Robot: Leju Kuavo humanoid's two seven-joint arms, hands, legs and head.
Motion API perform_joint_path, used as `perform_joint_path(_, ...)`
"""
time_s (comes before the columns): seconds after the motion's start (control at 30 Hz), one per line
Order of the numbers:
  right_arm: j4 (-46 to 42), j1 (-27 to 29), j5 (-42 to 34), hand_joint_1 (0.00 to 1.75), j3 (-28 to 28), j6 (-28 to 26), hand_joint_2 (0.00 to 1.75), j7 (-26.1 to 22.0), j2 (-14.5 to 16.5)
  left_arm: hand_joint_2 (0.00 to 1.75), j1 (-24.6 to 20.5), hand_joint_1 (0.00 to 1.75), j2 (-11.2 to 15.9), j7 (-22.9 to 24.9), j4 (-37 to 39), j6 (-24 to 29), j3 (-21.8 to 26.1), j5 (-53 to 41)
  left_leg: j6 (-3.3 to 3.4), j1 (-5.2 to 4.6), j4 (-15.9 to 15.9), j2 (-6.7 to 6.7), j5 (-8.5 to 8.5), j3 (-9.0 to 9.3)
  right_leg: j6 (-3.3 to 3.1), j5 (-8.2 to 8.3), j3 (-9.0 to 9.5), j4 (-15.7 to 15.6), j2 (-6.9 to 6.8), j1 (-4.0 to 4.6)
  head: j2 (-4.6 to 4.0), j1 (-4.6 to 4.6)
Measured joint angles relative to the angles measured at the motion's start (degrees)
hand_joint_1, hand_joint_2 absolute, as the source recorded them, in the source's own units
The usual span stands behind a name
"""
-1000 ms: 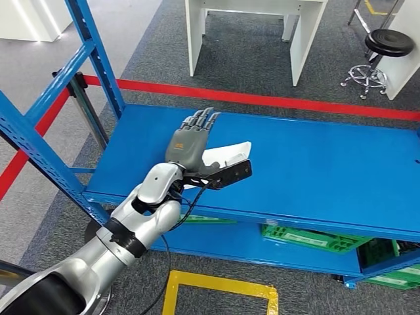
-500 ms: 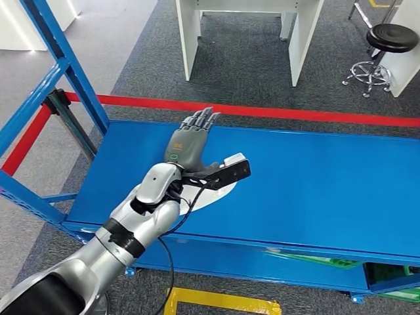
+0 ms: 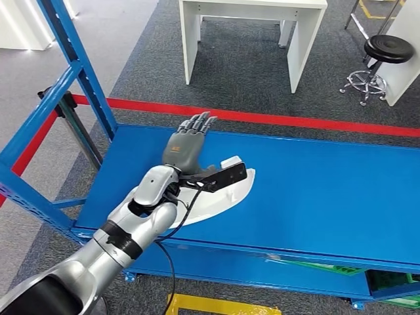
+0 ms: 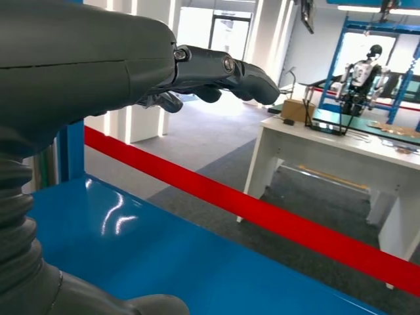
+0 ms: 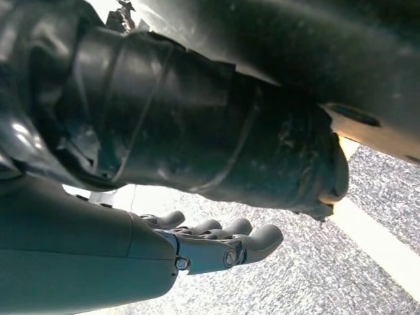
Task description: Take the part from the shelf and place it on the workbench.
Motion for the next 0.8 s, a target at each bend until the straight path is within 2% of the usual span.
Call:
perform_joint_path(0.13,0.0,0.0,-0.4,0.00,-0.1,0.0,0.00,-0.1,0.0,1.75,1.6,0.00,1.1,-2.8,-2.1,0.2,-0.1,2.0,0.35,-0.12,0.0,0.01,-0.05,-0.02,0.51,0.18,0.16,-0.4,0.03,-0.09,0.01,-0.01)
perform_joint_path(0.2,0.0,0.1,-0.5,0.00,-0.3,-0.2,0.00,-0.1,0.0,1.75,3.4,0.00,1.8,-3.6,-4.6,0.9,-0.1,3.1,0.61,-0.30,0.2,0.01,-0.14,-0.07,1.02,0.24,0.21,-0.6,0.03,-0.26,0.00,-0.03)
perform_joint_path(0.3,0.0,0.1,-0.7,0.00,-0.7,-0.4,0.00,-0.1,0.1,1.75,5.4,0.00,2.7,-3.9,-8.5,1.7,-0.1,3.9,1.63,-0.65,0.5,-0.03,-0.03,-0.19,2.23,0.66,0.38,-1.0,0.00,-0.58,0.00,-0.09)
perform_joint_path(0.33,0.0,0.1,-0.7,0.00,-0.8,-0.4,0.00,-0.1,0.1,1.75,5.8,0.00,2.9,-4.3,-9.7,1.9,-0.1,4.0,2.01,-0.50,0.0,0.00,0.32,0.03,2.53,0.68,0.29,-1.1,-0.04,-0.56,0.01,-0.08)
perform_joint_path(0.37,0.0,0.1,-0.8,0.00,-0.9,-0.5,0.00,-0.1,0.1,1.75,6.2,0.00,3.1,-4.9,-10.7,2.1,-0.1,4.2,1.97,-0.50,-0.6,0.01,0.56,0.29,2.52,0.71,0.41,-1.3,-0.10,-0.48,0.00,-0.03)
perform_joint_path(0.43,0.0,0.1,-0.8,0.00,-1.1,-0.6,0.00,-0.1,0.2,1.75,7.4,0.00,3.6,-6.1,-13.3,2.4,-0.2,4.5,1.56,-0.42,-1.5,0.01,0.88,0.73,1.72,0.74,0.65,-1.8,-0.23,-0.34,0.00,0.10)
perform_joint_path(0.47,0.0,0.1,-0.9,0.00,-1.2,-0.7,0.00,-0.2,0.2,1.75,8.2,0.00,4.0,-6.4,-14.9,2.4,-0.2,4.6,1.27,-0.56,-1.5,-0.02,0.80,0.75,1.43,0.85,0.89,-2.0,-0.24,-0.34,0.00,0.11)
perform_joint_path(0.5,0.0,0.2,-0.9,0.00,-1.3,-0.8,0.00,-0.2,0.2,1.75,9.1,0.00,4.3,-6.5,-16.4,2.3,-0.4,4.6,1.26,-0.56,-1.5,-0.02,0.82,0.72,1.28,0.95,0.91,-2.1,-0.21,-0.37,-0.01,0.09)
perform_joint_path(0.57,0.0,0.3,-0.9,0.00,-1.5,-0.9,0.00,-0.2,0.2,1.75,10.6,0.00,5.0,-6.6,-18.7,2.2,-0.8,4.5,1.35,-0.60,-1.4,0.00,0.83,0.73,1.58,1.01,0.92,-2.1,-0.18,-0.42,0.00,0.05)
perform_joint_path(0.8,0.0,0.3,-0.9,0.00,-1.8,-1.1,0.00,-0.2,0.2,1.75,13.0,0.00,6.4,-7.3,-22.3,2.3,-1.8,3.6,1.39,-0.61,-1.4,0.00,0.89,0.73,1.68,1.12,0.91,-2.1,-0.19,-0.41,-0.01,0.03)
